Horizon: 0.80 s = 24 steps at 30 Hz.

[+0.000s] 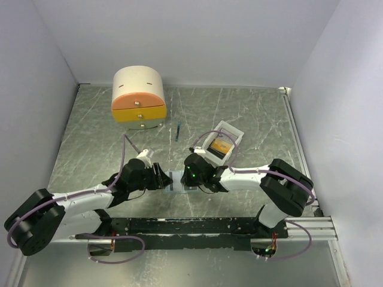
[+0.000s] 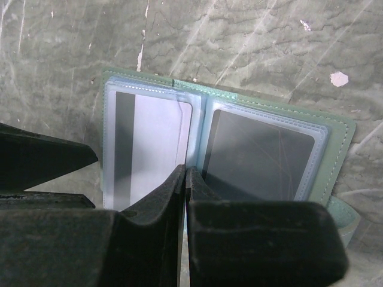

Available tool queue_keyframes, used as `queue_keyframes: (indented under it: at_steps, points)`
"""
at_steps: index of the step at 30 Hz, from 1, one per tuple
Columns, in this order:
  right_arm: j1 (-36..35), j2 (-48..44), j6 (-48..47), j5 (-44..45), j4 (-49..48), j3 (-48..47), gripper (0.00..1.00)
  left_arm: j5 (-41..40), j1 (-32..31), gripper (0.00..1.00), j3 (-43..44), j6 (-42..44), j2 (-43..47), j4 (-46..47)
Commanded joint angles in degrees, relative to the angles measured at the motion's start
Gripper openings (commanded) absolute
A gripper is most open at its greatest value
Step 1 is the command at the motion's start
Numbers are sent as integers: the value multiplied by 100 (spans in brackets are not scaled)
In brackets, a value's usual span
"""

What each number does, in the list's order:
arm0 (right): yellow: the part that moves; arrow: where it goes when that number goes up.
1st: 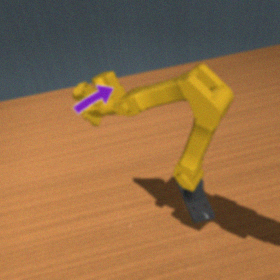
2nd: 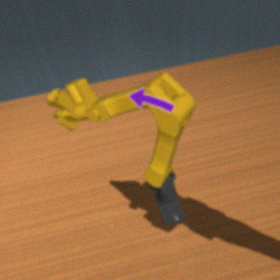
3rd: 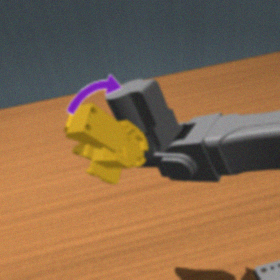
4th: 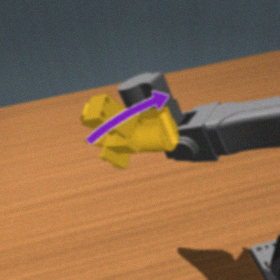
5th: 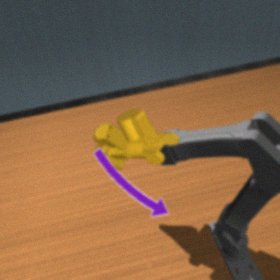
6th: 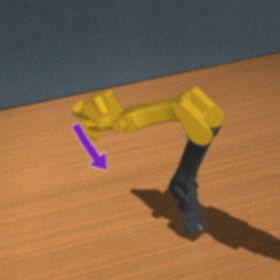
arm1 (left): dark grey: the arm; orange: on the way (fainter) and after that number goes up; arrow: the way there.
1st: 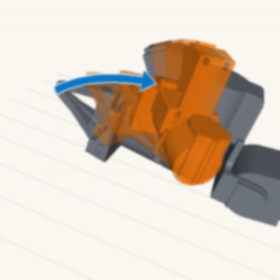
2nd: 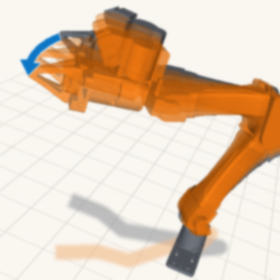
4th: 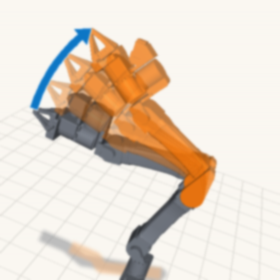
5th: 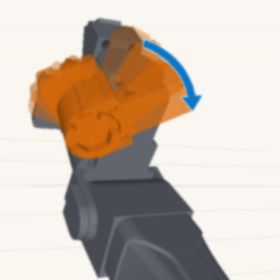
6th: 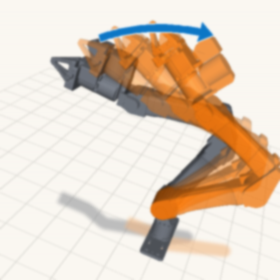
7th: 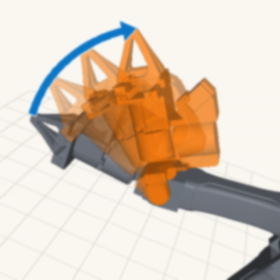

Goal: Put the credit cards into the card holder
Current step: Turn over the credit card in the card holder.

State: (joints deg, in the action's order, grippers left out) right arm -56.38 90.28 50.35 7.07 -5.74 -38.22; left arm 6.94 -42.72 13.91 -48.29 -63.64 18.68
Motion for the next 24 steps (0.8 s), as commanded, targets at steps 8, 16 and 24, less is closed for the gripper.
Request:
queue_keyframes:
  at_steps: [8,16,24]
  points:
    - [-40,86,13,31,-24,105,3,116,30,55,11,-46,-208,490]
    - [-34,63,20,32,-26,111,2,246,35,52,58,-75,-357,601]
    - [-36,52,32,-1,-75,138,2,312,32,50,41,-84,-325,690]
